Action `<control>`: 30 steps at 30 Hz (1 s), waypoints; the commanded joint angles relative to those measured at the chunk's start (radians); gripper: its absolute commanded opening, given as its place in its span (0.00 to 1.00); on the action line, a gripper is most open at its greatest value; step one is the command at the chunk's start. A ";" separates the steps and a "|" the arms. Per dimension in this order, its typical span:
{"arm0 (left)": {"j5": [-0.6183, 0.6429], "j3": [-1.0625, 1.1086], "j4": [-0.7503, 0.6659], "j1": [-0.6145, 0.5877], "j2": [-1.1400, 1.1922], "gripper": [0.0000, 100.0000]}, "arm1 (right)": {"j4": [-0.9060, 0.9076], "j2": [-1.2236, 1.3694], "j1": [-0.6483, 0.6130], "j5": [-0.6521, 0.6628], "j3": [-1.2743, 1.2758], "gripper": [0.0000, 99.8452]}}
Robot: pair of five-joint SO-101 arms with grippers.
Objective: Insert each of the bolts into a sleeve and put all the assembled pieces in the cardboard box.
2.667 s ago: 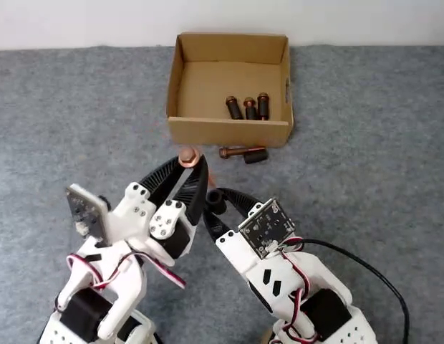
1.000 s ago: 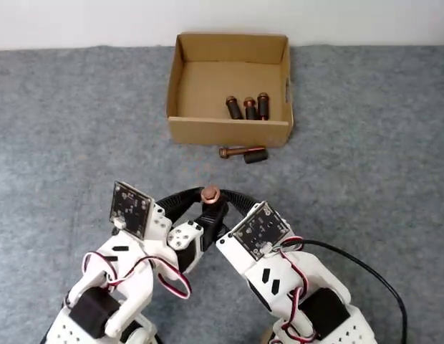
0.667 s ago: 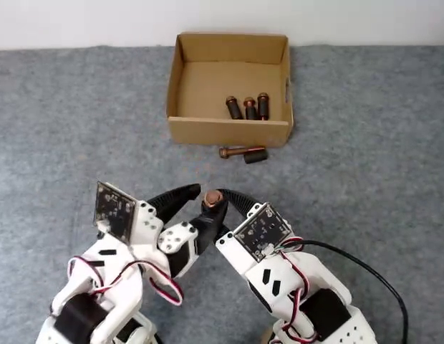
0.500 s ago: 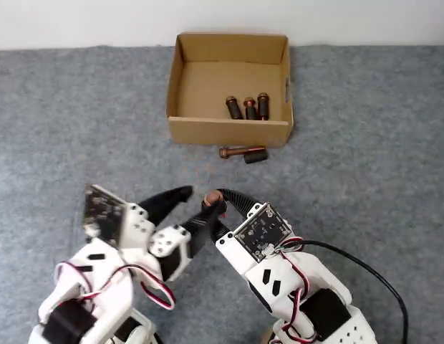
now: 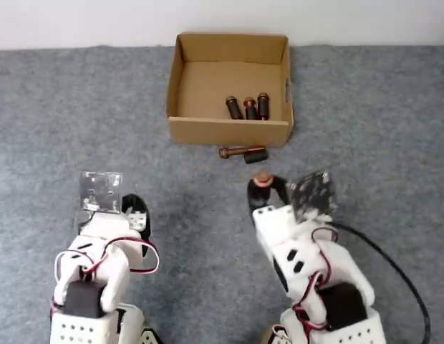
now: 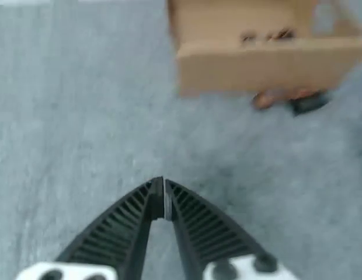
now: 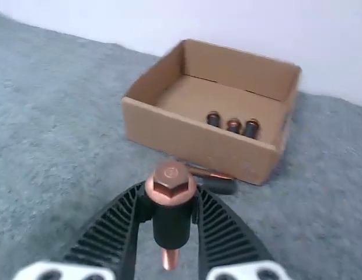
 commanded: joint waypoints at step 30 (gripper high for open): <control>-0.008 0.326 -0.307 -0.044 -0.003 0.00 | -0.260 1.951 0.143 0.034 -1.594 0.01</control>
